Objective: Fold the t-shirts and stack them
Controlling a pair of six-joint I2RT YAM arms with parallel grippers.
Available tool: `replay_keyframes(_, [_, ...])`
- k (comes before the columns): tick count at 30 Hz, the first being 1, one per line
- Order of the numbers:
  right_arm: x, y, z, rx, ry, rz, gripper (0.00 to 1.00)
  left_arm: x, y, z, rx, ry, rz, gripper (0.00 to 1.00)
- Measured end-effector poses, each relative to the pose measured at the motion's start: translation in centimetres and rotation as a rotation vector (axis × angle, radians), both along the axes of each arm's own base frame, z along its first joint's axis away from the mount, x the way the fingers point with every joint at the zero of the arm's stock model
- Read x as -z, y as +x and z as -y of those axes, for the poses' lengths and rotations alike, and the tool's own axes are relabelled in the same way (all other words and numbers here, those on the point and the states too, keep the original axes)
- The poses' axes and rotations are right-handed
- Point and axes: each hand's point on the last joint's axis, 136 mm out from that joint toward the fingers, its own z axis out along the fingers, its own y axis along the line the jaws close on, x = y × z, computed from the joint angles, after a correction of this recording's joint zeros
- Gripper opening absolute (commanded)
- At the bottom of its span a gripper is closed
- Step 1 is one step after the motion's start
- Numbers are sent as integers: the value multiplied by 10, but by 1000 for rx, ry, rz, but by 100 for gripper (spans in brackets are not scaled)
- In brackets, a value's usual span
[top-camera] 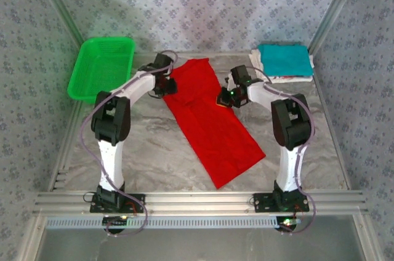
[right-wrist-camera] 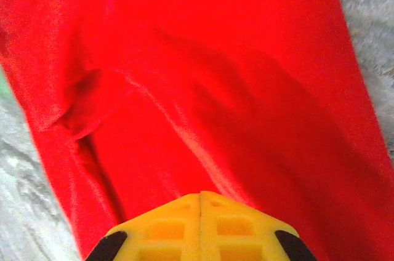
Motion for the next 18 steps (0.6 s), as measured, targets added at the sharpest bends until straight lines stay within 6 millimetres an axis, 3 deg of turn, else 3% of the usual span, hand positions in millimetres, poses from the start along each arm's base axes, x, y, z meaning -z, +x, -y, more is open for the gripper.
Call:
replay_keyframes(4, [22,-4,4,7,-26,-47,0,38,-1,0,-26,12,-65,22])
replay_keyframes(7, [29,-9,7,20,-25,-60,0,29,16,7,-35,-20,-30,21])
replay_keyframes(11, [30,-14,9,58,6,-42,0,32,42,18,-34,-55,-8,22])
replay_keyframes(15, [30,-26,5,122,66,-57,0,26,90,35,-17,-99,65,22])
replay_keyframes(18, [28,-29,-10,153,111,-73,0,25,118,44,9,-125,98,22])
